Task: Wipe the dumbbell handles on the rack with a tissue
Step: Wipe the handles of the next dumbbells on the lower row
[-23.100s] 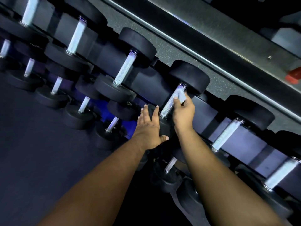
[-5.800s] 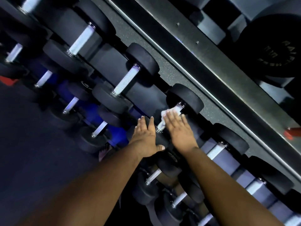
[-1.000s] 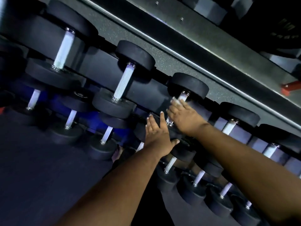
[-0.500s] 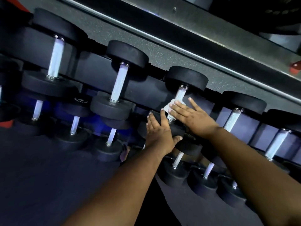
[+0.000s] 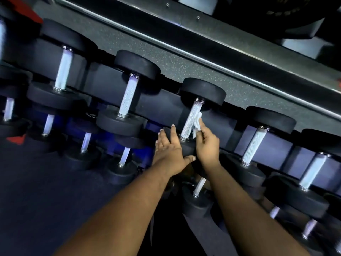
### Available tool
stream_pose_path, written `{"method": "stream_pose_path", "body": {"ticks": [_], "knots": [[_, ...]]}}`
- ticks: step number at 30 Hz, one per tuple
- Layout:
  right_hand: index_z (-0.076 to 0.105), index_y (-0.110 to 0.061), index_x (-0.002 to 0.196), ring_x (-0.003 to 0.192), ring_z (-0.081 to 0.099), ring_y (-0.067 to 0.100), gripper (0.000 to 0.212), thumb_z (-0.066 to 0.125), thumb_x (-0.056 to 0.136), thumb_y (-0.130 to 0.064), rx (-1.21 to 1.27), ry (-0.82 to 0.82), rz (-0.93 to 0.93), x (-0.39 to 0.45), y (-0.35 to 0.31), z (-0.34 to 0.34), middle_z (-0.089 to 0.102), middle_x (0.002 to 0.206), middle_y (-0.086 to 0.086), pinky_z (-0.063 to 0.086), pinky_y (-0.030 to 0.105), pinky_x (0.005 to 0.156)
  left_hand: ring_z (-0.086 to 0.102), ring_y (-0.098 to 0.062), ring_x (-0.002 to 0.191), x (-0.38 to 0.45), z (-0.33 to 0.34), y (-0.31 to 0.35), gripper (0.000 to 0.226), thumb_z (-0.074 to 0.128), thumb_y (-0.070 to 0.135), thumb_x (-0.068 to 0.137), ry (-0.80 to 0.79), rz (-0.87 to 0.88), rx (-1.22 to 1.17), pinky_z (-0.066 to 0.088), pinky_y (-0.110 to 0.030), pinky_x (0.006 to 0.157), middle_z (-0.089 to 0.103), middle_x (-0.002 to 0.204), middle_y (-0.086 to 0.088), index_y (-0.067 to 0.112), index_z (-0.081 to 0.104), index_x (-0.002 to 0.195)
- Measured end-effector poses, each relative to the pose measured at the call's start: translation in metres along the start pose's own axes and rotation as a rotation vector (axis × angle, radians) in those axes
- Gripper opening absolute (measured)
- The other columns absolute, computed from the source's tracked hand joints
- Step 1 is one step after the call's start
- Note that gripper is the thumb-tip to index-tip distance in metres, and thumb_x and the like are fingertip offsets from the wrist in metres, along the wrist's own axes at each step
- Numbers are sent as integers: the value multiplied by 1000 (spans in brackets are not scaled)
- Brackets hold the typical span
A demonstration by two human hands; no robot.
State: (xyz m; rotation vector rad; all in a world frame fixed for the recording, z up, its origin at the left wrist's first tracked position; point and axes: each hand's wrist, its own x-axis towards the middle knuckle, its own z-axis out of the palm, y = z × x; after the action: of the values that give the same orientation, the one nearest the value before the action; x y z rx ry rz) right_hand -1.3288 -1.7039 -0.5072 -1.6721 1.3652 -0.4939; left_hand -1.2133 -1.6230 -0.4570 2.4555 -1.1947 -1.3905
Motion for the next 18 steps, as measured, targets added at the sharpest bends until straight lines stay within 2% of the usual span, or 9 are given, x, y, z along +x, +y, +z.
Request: {"method": "stream_pose_path", "body": {"ticks": [2,4,6,8,10,13,15,16,18], "knots": [[57,-10,139,126,56,3,41,52,99,-9,313,-44,167,3,-7,9,61,137,-1,41,36,114,-11,-35,154,0,0,-1,131,70,66,80,0,-2,-5,2,-44,126,-20,163,-26,21,-28,155],[60,-7,134,121,62,22,38,48,97,-5,635,-116,291,20,-11,8,67,129,9,47,39,107,-11,-36,154,0,1,-2,131,71,66,80,-5,-7,-9,3,-45,126,-20,164,-24,22,-27,155],[64,-4,120,104,66,30,32,49,92,-3,861,-142,385,44,-16,3,70,113,15,51,38,93,-11,-36,154,-1,1,-1,131,71,67,79,-14,-13,-9,3,-46,126,-20,164,-22,23,-26,155],[63,-7,107,84,64,27,18,56,91,-9,982,-143,476,66,-25,6,68,94,13,52,36,79,-11,-36,154,-1,0,1,131,72,66,80,-15,-24,-5,2,-45,125,-21,164,-21,24,-26,155],[61,-9,106,68,61,22,13,60,95,-15,991,-188,579,75,-30,12,62,81,10,52,34,67,-9,-36,154,-2,-2,3,130,72,65,80,-17,-38,-6,3,-45,124,-20,165,-19,24,-25,156],[63,-14,102,67,63,20,21,67,94,-33,799,-365,653,67,-24,15,65,77,7,53,36,71,-8,-35,155,-2,-3,4,130,73,64,79,-17,-50,-15,2,-43,124,-19,166,-19,25,-23,157],[66,-18,102,75,67,14,22,69,92,-38,558,-439,594,55,-18,12,71,84,2,52,31,73,-7,-35,155,-2,-3,3,129,73,64,79,-12,-50,-14,2,-43,124,-18,166,-19,25,-22,157],[68,-17,102,76,67,11,20,70,92,-35,480,-433,548,49,-15,11,73,88,1,51,28,72,-7,-35,155,-2,-2,3,129,73,65,79,-10,-48,-11,2,-43,124,-17,166,-19,24,-22,157],[71,-14,93,68,63,8,12,70,91,-26,334,-353,461,39,-10,8,74,83,1,49,30,69,-7,-34,155,-2,-1,2,130,73,65,79,0,-42,-8,3,-43,125,-16,165,-21,24,-23,157]]}}
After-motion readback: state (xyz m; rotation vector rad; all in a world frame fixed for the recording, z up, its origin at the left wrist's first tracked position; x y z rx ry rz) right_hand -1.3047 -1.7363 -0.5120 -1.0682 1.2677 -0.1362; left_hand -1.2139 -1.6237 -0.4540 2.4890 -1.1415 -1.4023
